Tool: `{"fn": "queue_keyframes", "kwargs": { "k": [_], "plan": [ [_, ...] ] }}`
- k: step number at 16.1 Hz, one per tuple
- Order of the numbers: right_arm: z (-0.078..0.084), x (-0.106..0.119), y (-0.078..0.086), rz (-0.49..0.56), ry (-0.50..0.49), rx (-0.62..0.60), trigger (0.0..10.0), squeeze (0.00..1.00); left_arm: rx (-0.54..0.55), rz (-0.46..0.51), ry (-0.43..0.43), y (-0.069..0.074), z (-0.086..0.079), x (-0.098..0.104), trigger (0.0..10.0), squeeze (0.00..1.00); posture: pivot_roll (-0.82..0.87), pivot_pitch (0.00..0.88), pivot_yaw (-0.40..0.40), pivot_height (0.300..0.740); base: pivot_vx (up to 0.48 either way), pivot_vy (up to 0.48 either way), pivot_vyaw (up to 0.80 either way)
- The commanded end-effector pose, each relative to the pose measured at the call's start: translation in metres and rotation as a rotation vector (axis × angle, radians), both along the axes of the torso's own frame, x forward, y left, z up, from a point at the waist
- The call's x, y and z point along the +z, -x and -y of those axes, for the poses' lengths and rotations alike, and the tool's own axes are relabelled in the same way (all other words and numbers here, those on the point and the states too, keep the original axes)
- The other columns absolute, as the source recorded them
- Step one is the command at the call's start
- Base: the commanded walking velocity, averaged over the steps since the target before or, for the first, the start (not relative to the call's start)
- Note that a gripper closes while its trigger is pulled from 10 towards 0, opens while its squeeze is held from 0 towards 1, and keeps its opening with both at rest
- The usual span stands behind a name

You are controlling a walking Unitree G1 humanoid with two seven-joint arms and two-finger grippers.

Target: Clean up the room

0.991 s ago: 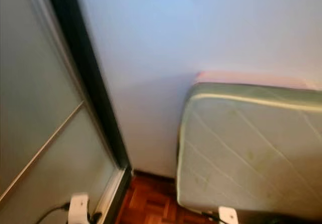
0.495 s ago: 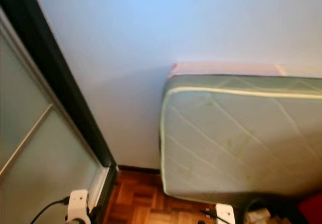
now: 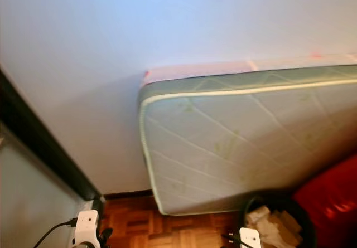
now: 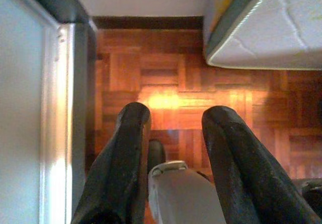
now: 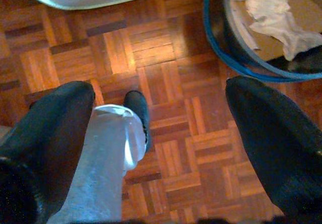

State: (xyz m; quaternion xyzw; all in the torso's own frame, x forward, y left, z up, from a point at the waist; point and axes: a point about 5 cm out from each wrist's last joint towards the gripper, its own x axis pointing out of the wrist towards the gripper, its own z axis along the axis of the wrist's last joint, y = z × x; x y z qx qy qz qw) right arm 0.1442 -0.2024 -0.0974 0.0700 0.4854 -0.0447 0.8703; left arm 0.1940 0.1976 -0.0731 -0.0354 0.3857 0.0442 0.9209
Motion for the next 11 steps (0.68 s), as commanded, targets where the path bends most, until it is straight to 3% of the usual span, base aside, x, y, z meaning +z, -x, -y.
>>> {"fn": "queue_keyframes", "kwargs": {
  "k": [1, 6, 9, 11],
  "plan": [
    [0.0078, 0.015, -0.0348, 0.041, -0.004, 0.036, 10.0, 0.0, -0.032, -0.126, -0.028, -0.0046, -0.0105, -0.0002, 10.0, 0.0, -0.02, 0.0, -0.009, 0.74, 0.0, 0.0, -0.79],
    [0.0079, 0.015, -0.0348, 0.04, -0.005, 0.036, 10.0, 0.0, -0.033, -0.123, -0.032, -0.0049, -0.0106, 0.0001, 10.0, 0.0, -0.03, 0.0, -0.009, 0.74, 0.0, 0.0, -0.79],
    [0.0082, 0.0151, -0.0348, 0.04, -0.003, 0.037, 10.0, 0.0, -0.03, -0.115, -0.043, -0.0056, -0.0109, 0.0006, 10.0, 0.0, -0.03, 0.0, -0.011, 0.74, 0.0, -0.408, -0.79],
    [0.0081, 0.0151, -0.0349, 0.04, -0.003, 0.039, 10.0, 0.0, -0.026, -0.118, -0.038, -0.0053, -0.0109, 0.0003, 10.0, 0.0, -0.03, 0.0, -0.01, 0.74, 0.0, 0.0, -0.79]
  ]
}}
